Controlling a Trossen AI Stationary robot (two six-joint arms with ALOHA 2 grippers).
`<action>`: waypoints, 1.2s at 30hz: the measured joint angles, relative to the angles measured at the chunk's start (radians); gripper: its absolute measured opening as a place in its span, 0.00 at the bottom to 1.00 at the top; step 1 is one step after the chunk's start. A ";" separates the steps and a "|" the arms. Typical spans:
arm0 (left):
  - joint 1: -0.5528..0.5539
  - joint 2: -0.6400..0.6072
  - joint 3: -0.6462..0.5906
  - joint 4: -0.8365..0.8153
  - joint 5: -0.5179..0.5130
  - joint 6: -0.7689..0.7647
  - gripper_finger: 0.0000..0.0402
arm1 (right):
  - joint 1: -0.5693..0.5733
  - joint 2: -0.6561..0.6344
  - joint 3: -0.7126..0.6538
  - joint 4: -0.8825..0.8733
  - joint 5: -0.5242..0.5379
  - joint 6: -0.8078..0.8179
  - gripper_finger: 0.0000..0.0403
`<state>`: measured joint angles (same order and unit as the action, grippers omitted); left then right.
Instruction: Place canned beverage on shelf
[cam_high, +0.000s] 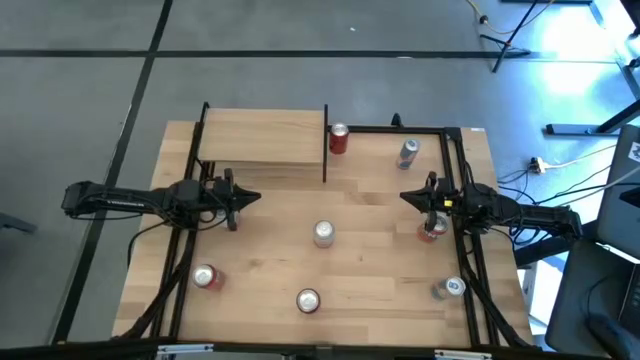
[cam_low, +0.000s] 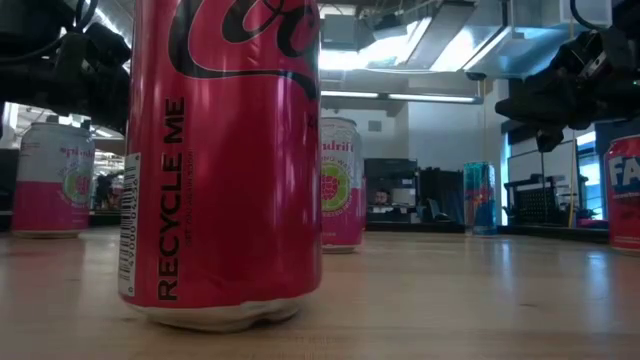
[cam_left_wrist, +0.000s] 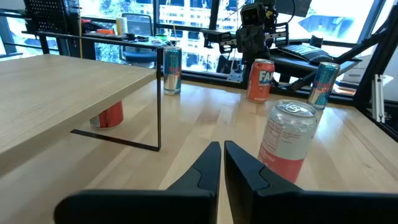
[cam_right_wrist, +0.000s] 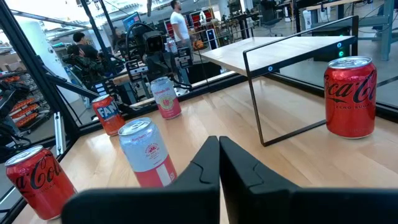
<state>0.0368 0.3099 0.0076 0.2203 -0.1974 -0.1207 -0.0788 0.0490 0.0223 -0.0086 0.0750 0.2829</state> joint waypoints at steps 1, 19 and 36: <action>0.000 0.000 0.000 0.000 0.000 0.000 0.03 | 0.000 0.000 0.000 0.000 0.000 0.000 0.00; 0.000 0.000 0.000 0.166 -0.112 0.157 0.03 | 0.000 0.000 0.000 0.000 0.000 0.000 0.00; 0.000 0.162 0.156 0.339 0.062 0.160 0.03 | 0.000 0.002 -0.002 0.126 0.099 -0.189 0.00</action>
<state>0.0364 0.4723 0.1636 0.5596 -0.1358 0.0391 -0.0788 0.0509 0.0198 0.1175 0.1738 0.0939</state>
